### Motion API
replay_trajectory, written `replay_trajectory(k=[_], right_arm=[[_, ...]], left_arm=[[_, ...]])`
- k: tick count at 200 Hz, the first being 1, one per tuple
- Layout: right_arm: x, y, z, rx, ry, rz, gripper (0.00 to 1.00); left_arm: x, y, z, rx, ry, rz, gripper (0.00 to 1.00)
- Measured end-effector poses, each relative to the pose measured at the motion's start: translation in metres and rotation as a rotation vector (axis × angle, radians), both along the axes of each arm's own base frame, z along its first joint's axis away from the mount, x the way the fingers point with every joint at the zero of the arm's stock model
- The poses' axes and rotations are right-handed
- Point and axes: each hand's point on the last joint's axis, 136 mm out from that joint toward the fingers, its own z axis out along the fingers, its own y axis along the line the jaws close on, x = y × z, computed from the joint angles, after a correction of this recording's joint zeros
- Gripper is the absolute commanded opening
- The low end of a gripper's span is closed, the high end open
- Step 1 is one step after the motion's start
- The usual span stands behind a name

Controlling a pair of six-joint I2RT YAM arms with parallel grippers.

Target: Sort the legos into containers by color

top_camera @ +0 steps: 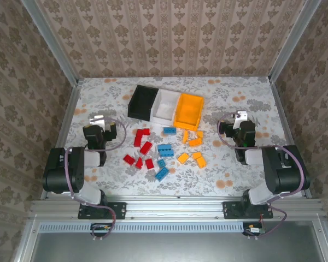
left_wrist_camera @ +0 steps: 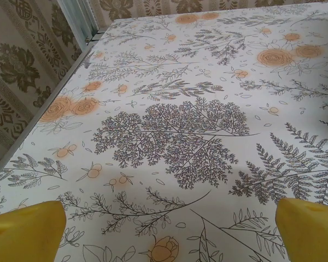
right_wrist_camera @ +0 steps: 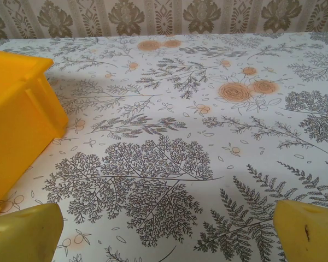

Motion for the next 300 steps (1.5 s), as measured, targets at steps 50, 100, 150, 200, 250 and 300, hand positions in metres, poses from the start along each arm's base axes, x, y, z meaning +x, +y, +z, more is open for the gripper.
replay_trajectory(k=[50,100,150,200,250,300], right_arm=[[0.000,0.000,0.000,0.000,0.000,0.000,1.00],[0.000,0.000,0.000,0.000,0.000,0.000,1.00],[0.000,0.000,0.000,0.000,0.000,0.000,1.00],[0.000,0.000,0.000,0.000,0.000,0.000,1.00],[0.000,0.000,0.000,0.000,0.000,0.000,1.00],[0.000,-0.003,-0.001,-0.006,0.048,-0.017,1.00]], left_arm=[[0.000,0.000,0.000,0.000,0.000,0.000,1.00],[0.000,0.000,0.000,0.000,0.000,0.000,1.00],[0.000,0.000,0.000,0.000,0.000,0.000,1.00],[0.000,0.000,0.000,0.000,0.000,0.000,1.00],[0.000,0.000,0.000,0.000,0.000,0.000,1.00],[0.005,0.001,0.014,0.018,0.042,0.024,1.00]])
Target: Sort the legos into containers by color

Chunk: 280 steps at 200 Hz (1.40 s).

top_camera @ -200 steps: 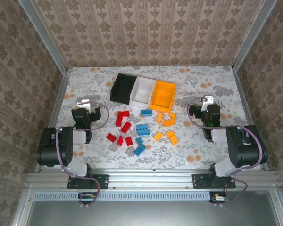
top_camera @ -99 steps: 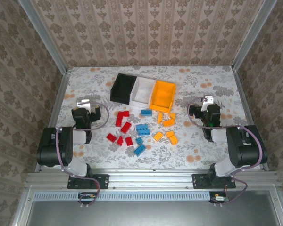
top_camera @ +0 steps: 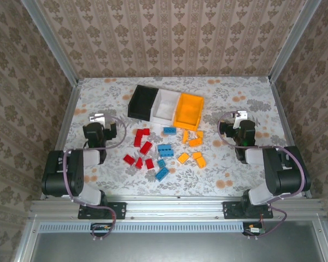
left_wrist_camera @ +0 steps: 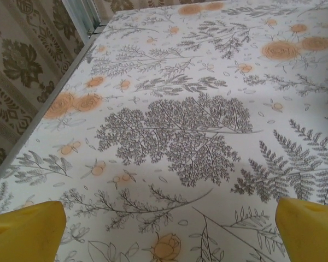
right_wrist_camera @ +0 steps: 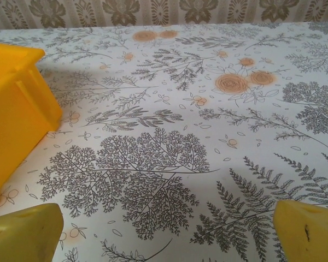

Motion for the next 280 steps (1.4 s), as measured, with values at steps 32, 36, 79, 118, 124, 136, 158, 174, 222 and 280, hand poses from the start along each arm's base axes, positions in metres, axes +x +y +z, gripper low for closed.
replay_trajectory(k=[32,36,79,118,124,136,158,174,222,280], right_arm=[[0.009,-0.006,0.030,0.001,-0.009,-0.040,1.00],[0.009,-0.007,0.034,0.006,-0.009,-0.049,1.00],[0.013,-0.022,0.081,0.113,0.013,-0.148,1.00],[0.014,-0.012,0.116,0.218,0.075,-0.129,1.00],[0.014,-0.008,0.120,0.240,0.089,-0.117,1.00],[0.011,0.000,0.126,0.278,0.125,-0.095,0.99],[0.003,0.015,0.134,0.335,0.209,-0.063,0.99],[-0.003,0.030,0.137,0.364,0.279,-0.034,0.99],[-0.035,0.104,0.099,0.338,0.567,0.110,0.96],[-0.079,0.149,0.044,0.239,0.832,0.194,0.85]], left_arm=[[0.019,0.003,0.061,-0.011,-0.062,0.029,1.00],[0.020,0.003,0.067,-0.017,-0.064,0.033,1.00],[0.027,0.000,0.105,-0.101,0.024,0.068,1.00],[0.018,-0.025,0.119,-0.182,0.152,-0.014,1.00],[0.014,-0.030,0.118,-0.199,0.171,-0.032,1.00],[0.004,-0.041,0.115,-0.237,0.213,-0.073,1.00],[-0.014,-0.059,0.111,-0.313,0.282,-0.146,1.00],[-0.026,-0.074,0.111,-0.382,0.315,-0.198,1.00],[-0.057,-0.123,0.109,-0.535,0.430,-0.351,1.00],[-0.094,-0.166,0.087,-0.570,0.583,-0.458,1.00]])
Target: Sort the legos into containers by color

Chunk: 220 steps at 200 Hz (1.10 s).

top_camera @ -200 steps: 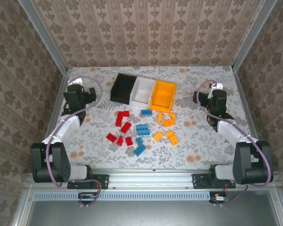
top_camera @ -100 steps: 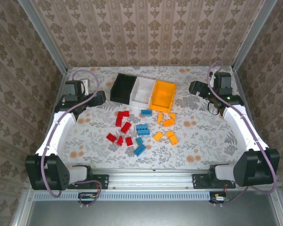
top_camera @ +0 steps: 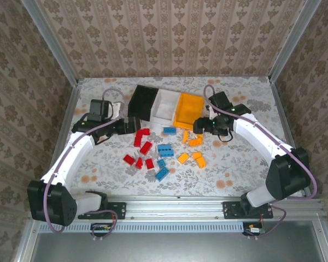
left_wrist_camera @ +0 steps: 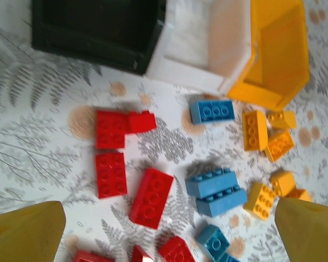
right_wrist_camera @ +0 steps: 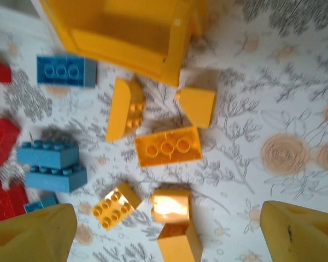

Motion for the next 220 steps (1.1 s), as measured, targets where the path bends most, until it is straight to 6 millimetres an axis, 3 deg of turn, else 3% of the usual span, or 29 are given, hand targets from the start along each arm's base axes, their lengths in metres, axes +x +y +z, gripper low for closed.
replay_trajectory(k=[49,104,220], right_arm=[[-0.048,0.010,-0.044,-0.064,0.141,0.086,0.76],[-0.084,0.013,-0.075,-0.117,0.234,0.132,0.66],[-0.090,0.015,-0.107,-0.200,0.290,0.161,0.54]], left_arm=[[-0.018,-0.013,-0.017,0.006,0.059,-0.043,1.00],[-0.022,-0.017,-0.023,0.004,0.076,-0.051,1.00],[-0.030,-0.023,-0.031,-0.001,0.103,-0.063,1.00]])
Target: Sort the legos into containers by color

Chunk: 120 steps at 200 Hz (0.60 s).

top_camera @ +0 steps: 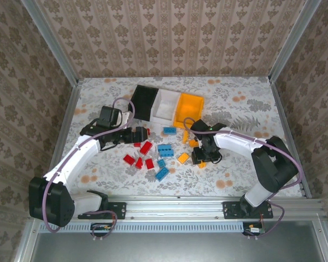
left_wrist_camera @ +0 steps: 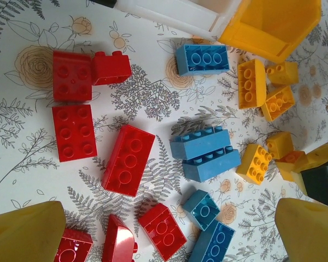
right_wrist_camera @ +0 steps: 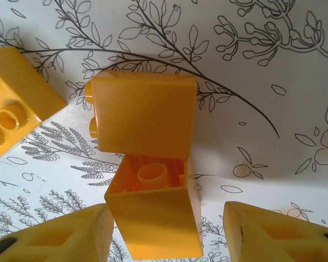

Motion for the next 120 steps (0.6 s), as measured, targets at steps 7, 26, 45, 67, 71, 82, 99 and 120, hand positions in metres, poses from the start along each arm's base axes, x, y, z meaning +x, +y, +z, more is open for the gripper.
replay_trajectory(k=[7,26,45,67,71,82,99,120], right_arm=[[0.0005,0.0000,-0.0011,-0.004,-0.001,0.001,0.52],[0.0023,-0.0001,-0.0042,-0.013,-0.005,0.003,0.47],[0.0030,-0.0006,-0.0063,-0.022,-0.006,0.004,0.42],[0.0037,-0.0022,-0.0069,-0.032,-0.011,0.004,0.38],[0.0037,-0.0023,-0.0069,-0.033,-0.011,0.003,0.37],[0.0042,-0.0032,-0.0069,-0.038,-0.014,0.003,0.35],[0.0044,-0.0033,-0.0064,-0.041,-0.018,0.005,0.32],[0.0045,-0.0044,-0.0055,-0.046,-0.022,0.005,0.31]], left_arm=[[-0.0001,0.0000,-0.0001,0.000,0.000,0.000,1.00],[-0.0001,0.0000,-0.0001,0.000,0.000,0.000,1.00],[-0.0001,0.0000,-0.0005,0.000,0.000,0.000,1.00],[-0.0007,0.0002,-0.0021,0.001,0.003,0.000,1.00],[-0.0007,0.0003,-0.0023,0.001,0.003,0.000,1.00],[-0.0010,0.0003,-0.0028,0.001,0.004,0.000,1.00],[-0.0012,0.0004,-0.0035,0.002,0.005,0.000,1.00],[-0.0011,0.0003,-0.0036,0.001,0.005,0.000,1.00]])
